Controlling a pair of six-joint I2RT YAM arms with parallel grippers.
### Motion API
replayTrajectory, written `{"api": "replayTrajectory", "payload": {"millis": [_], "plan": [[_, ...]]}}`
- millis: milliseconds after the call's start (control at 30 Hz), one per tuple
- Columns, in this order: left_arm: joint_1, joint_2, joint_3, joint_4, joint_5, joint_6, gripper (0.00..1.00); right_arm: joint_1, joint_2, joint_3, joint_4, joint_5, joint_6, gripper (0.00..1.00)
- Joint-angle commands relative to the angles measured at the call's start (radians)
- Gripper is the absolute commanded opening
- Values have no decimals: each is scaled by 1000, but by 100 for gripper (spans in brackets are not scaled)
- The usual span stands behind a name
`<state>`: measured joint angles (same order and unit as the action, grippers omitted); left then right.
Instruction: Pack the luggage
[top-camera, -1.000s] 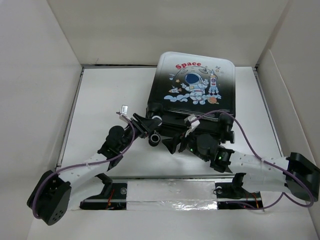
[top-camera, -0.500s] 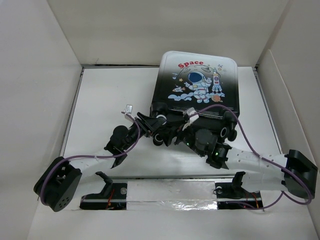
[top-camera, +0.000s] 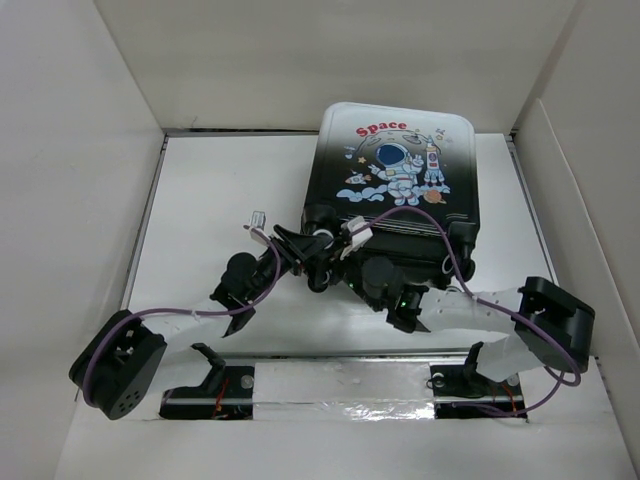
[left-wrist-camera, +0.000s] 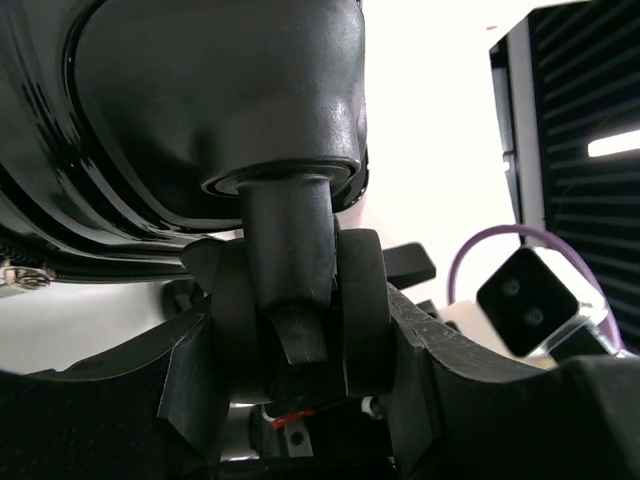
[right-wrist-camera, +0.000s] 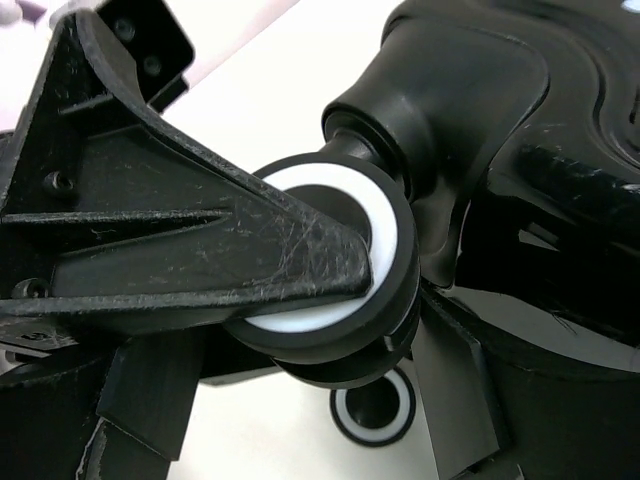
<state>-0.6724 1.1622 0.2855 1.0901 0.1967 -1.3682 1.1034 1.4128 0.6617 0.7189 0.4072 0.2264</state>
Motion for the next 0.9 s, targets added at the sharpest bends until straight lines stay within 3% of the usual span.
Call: {"api": "replayTrajectory", "payload": {"millis": [0, 267, 467, 533, 633, 667, 767, 867], "plan": [[-52, -39, 8, 287, 95, -14, 0, 18, 37, 59, 238, 105, -36, 81], [-52, -88, -37, 226, 72, -12, 0, 18, 95, 104, 336, 200, -55, 76], [-52, -208, -26, 29, 29, 58, 0, 18, 89, 78, 392, 197, -47, 31], [-52, -240, -19, -34, 6, 86, 0, 18, 77, 70, 383, 188, -44, 24], [-32, -300, 3, -149, -11, 142, 26, 18, 51, 55, 369, 173, -42, 18], [-15, -312, 29, -186, -10, 164, 46, 18, 45, 53, 363, 170, -41, 18], [16, -354, 104, -419, -25, 277, 73, 18, 22, 53, 323, 140, -39, 18], [80, -368, 185, -562, -48, 403, 84, 7, 5, 50, 281, 104, -21, 19]]}}
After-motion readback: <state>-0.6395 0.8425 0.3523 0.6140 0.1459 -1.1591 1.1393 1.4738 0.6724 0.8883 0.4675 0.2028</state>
